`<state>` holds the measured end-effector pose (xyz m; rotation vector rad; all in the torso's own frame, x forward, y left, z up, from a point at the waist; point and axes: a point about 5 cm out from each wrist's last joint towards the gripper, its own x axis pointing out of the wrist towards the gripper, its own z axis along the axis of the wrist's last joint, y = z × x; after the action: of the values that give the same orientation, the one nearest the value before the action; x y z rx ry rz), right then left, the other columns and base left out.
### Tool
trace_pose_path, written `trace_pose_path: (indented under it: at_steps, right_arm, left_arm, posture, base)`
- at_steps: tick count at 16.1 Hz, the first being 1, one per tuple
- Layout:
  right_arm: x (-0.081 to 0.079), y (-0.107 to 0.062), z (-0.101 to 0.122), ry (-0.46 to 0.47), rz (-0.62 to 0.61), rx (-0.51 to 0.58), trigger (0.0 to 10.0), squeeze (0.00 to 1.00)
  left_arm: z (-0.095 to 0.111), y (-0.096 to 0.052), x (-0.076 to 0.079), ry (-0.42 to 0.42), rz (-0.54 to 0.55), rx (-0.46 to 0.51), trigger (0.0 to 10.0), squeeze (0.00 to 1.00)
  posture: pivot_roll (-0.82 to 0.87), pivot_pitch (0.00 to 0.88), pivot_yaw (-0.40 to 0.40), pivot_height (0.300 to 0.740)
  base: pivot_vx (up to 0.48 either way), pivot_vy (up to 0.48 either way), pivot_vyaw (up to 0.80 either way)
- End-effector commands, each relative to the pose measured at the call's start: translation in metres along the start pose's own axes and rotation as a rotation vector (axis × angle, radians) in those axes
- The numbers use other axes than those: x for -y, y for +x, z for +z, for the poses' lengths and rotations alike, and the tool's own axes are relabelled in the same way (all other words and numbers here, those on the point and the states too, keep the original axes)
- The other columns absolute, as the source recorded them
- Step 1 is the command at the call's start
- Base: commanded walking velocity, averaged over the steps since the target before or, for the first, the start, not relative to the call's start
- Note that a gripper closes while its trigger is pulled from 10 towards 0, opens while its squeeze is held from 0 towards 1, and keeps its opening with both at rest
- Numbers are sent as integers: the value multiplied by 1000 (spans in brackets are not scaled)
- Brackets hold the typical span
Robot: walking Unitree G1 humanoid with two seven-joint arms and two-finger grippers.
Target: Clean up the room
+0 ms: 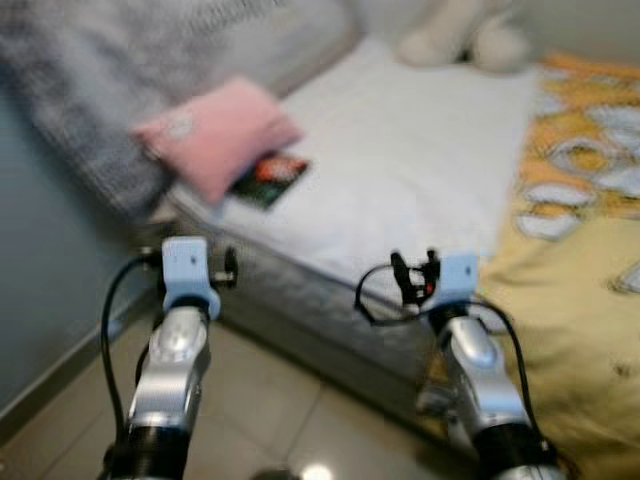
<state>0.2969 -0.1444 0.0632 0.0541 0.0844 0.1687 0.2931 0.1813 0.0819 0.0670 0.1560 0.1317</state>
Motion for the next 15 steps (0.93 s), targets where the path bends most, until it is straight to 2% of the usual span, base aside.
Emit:
trace_pose_path:
  at_steps: [1,12,13,15]
  right_arm:
    - [1,4,5,8,0,13,10000,0]
    - [0,4,3,-3,27,3,10000,0]
    - [-1,5,2,-7,36,0,10000,0]
    - [-1,6,2,-9,42,-2,10000,0]
  left_arm:
    - [5,1,3,10,7,11,10000,0]
    - [5,2,-2,26,79,13,10000,0]
    - [3,1,-5,-3,104,4,10000,0]
    - [4,1,-6,2,106,3,10000,0]
  posture:
    - [-67,0,59,740]
    - [-55,0,47,740]
    - [-49,0,43,740]
    - [-43,0,39,740]
  base:
    - [0,-480,481]
    - [0,-459,482]
    - [0,0,475]
    - [0,0,478]
